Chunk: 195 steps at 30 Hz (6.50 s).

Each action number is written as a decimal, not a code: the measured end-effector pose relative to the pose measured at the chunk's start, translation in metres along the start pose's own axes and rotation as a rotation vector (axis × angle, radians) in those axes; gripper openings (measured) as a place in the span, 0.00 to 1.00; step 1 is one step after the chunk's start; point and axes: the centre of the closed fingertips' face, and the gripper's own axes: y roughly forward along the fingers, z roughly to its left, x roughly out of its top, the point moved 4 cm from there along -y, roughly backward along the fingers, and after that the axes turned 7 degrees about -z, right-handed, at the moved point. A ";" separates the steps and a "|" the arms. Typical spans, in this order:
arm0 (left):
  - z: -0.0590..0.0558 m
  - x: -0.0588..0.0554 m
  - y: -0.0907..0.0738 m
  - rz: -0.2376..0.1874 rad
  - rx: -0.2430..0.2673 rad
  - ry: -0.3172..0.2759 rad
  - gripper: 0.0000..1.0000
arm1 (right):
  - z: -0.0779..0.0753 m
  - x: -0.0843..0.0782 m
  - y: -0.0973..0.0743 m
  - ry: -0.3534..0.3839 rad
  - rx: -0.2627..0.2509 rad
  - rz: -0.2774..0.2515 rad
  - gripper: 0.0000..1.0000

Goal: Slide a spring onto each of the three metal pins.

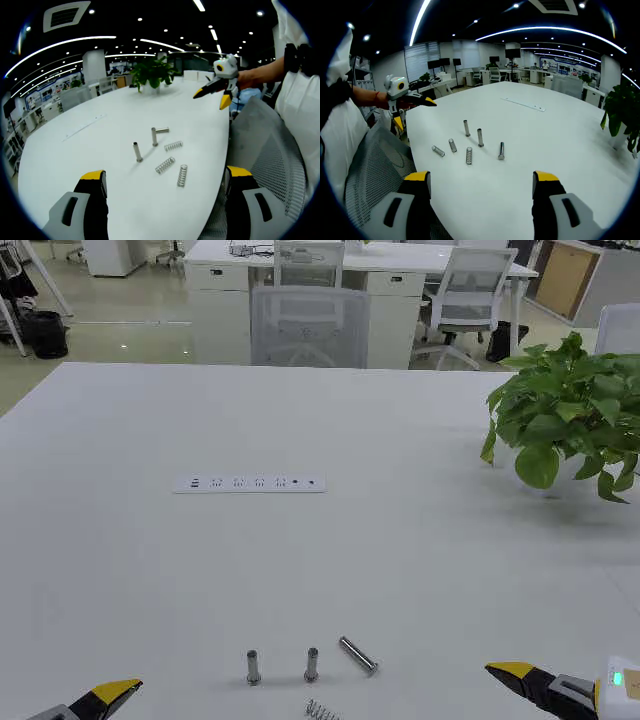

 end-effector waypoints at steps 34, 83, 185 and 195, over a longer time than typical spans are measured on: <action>-0.001 0.001 0.007 -0.005 -0.017 -0.006 1.00 | -0.005 -0.002 0.004 0.001 0.012 0.007 0.84; 0.015 0.006 0.021 -0.036 -0.029 -0.041 1.00 | -0.039 0.054 0.085 -0.128 0.101 0.135 0.68; 0.024 0.007 0.030 -0.078 -0.006 -0.115 1.00 | -0.054 0.006 0.173 -0.079 0.050 0.495 0.09; 0.020 0.010 0.031 -0.074 -0.015 -0.104 1.00 | -0.054 0.011 0.158 -0.068 0.032 0.427 0.09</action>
